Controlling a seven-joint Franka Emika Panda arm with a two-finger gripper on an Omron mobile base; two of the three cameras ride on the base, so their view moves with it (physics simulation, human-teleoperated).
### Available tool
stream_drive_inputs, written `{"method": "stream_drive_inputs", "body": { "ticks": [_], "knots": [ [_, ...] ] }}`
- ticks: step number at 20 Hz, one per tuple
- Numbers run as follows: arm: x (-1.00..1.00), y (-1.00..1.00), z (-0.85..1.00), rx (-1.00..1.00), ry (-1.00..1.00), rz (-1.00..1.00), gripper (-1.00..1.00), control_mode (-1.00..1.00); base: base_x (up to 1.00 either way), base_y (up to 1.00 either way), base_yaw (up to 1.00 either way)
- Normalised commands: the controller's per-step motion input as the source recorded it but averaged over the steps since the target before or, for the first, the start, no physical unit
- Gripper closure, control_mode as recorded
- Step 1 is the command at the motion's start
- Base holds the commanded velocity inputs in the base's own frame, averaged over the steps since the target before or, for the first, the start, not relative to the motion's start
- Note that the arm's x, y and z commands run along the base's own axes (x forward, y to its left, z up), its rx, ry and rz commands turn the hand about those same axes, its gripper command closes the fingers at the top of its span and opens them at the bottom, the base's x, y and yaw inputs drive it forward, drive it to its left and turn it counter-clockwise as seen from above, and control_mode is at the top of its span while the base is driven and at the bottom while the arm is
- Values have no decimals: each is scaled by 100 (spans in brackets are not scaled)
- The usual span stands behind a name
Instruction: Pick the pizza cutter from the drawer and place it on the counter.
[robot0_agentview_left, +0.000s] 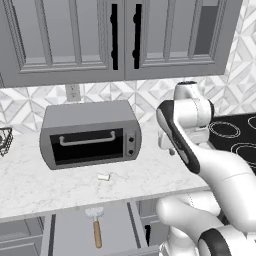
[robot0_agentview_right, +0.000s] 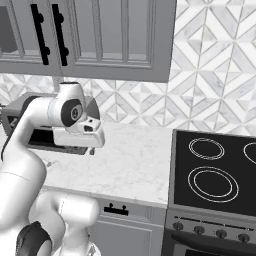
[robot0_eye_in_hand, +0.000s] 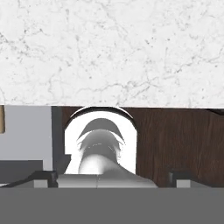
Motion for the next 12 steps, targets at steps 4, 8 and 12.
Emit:
{"method": "stream_drive_inputs", "body": {
  "ticks": [4,8,12],
  "knots": [
    [0,0,0,0,0,0,-100,100,-21,-33,23],
    [0,0,0,0,0,0,-100,100,-54,-61,78],
    [0,0,0,0,0,0,-100,100,-61,-41,89]
  ]
}}
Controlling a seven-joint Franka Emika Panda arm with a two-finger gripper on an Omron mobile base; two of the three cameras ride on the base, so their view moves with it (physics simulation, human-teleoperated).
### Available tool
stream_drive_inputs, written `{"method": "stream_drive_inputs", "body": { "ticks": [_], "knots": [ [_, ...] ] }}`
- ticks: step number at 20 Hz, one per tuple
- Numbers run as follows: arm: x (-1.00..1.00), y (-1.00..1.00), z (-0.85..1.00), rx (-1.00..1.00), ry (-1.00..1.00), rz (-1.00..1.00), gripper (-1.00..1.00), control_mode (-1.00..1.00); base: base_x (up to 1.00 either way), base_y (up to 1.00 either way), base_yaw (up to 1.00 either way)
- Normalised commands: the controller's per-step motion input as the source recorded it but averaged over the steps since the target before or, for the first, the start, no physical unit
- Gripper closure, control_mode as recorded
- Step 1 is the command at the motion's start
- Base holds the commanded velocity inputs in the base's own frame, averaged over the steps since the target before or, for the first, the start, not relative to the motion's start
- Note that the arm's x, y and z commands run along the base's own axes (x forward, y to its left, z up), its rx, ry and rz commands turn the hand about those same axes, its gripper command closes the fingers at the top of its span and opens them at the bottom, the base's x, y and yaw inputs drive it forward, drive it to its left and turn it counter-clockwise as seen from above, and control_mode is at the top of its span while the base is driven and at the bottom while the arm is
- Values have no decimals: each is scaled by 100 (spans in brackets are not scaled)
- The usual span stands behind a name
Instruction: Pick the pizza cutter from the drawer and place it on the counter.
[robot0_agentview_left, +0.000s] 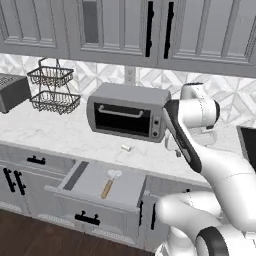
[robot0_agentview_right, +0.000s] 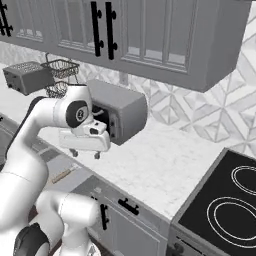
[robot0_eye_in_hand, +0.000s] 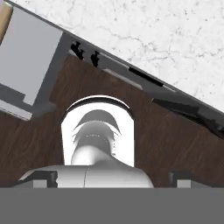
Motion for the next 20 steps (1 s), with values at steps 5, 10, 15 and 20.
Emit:
{"method": "stream_drive_inputs", "body": {
  "ticks": [5,10,15,20],
  "knots": [
    [0,0,0,0,0,0,-100,100,-39,-14,93],
    [0,0,0,0,0,0,-100,100,-8,0,91],
    [0,0,0,0,0,0,-100,100,-53,-38,77],
    [0,0,0,0,0,0,-100,100,-64,-52,45]
  ]
}}
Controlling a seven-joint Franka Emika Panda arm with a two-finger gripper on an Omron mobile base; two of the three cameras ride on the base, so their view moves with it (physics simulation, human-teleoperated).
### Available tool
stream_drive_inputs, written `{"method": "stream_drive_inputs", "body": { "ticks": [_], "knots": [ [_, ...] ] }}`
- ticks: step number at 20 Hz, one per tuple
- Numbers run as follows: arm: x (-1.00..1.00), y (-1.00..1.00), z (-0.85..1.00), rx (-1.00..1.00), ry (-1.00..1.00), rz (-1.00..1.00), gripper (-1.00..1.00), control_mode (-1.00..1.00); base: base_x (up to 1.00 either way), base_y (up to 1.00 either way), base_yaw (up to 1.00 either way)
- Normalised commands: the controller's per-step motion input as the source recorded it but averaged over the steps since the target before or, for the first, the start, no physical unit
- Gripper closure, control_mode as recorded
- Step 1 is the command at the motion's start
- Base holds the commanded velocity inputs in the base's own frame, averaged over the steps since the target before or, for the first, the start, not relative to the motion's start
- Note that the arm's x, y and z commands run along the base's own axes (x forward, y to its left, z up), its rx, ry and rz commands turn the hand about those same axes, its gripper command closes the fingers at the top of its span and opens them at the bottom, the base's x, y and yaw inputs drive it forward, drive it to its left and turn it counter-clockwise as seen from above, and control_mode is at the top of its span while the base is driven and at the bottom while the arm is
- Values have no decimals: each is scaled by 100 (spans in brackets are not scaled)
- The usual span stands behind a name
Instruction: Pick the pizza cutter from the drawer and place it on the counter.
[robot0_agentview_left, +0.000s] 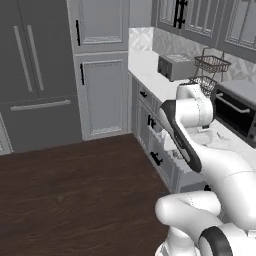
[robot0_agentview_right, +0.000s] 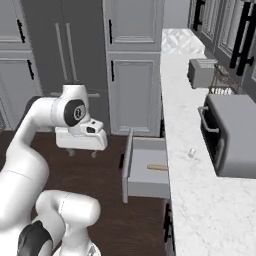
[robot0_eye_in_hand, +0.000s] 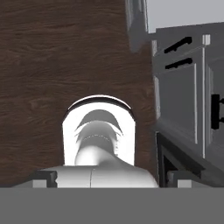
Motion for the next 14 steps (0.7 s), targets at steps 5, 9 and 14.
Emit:
{"method": "stream_drive_inputs", "body": {
  "ticks": [5,9,14],
  "knots": [
    [0,0,0,0,0,0,-100,100,26,-45,12],
    [0,0,0,0,0,0,-100,100,73,-72,16],
    [0,-7,0,0,0,2,-100,-100,26,-9,2]
  ]
}}
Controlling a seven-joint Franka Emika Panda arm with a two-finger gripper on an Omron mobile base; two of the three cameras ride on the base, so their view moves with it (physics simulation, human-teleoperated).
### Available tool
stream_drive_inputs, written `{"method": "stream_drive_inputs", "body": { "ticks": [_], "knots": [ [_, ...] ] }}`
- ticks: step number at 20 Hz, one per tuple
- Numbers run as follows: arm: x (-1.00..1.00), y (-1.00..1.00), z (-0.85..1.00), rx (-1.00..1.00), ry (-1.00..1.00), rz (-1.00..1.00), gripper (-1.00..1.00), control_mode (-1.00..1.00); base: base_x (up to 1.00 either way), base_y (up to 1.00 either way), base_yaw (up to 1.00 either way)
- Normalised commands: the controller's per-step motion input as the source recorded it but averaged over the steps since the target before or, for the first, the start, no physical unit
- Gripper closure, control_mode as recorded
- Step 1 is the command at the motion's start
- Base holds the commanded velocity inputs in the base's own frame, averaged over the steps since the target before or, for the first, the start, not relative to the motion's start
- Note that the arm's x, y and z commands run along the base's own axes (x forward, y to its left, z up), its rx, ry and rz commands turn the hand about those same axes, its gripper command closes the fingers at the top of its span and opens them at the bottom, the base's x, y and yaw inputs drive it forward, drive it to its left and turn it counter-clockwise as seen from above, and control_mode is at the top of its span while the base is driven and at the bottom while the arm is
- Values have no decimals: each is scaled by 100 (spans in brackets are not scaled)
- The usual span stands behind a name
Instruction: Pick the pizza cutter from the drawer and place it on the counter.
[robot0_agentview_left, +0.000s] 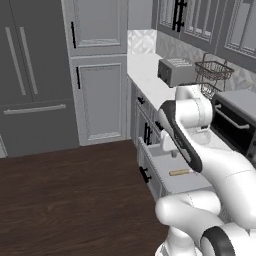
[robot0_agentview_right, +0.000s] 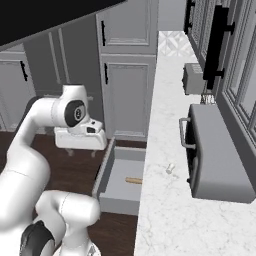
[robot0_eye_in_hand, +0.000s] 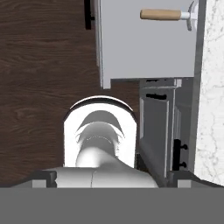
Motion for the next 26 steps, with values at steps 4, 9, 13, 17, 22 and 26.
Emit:
{"method": "stream_drive_inputs", "body": {
  "ticks": [4,9,13,17,22,26],
  "knots": [
    [39,-2,-13,0,0,1,-100,-100,0,0,0],
    [84,-34,-29,5,5,11,-100,-100,0,0,0],
    [100,-13,-64,1,0,8,-100,-100,0,0,0],
    [46,-7,-61,2,-5,12,-100,-100,0,0,0],
    [34,0,-78,5,-18,14,-100,-100,0,0,0],
    [32,4,-23,1,-22,10,-100,-100,0,0,0]
  ]
}}
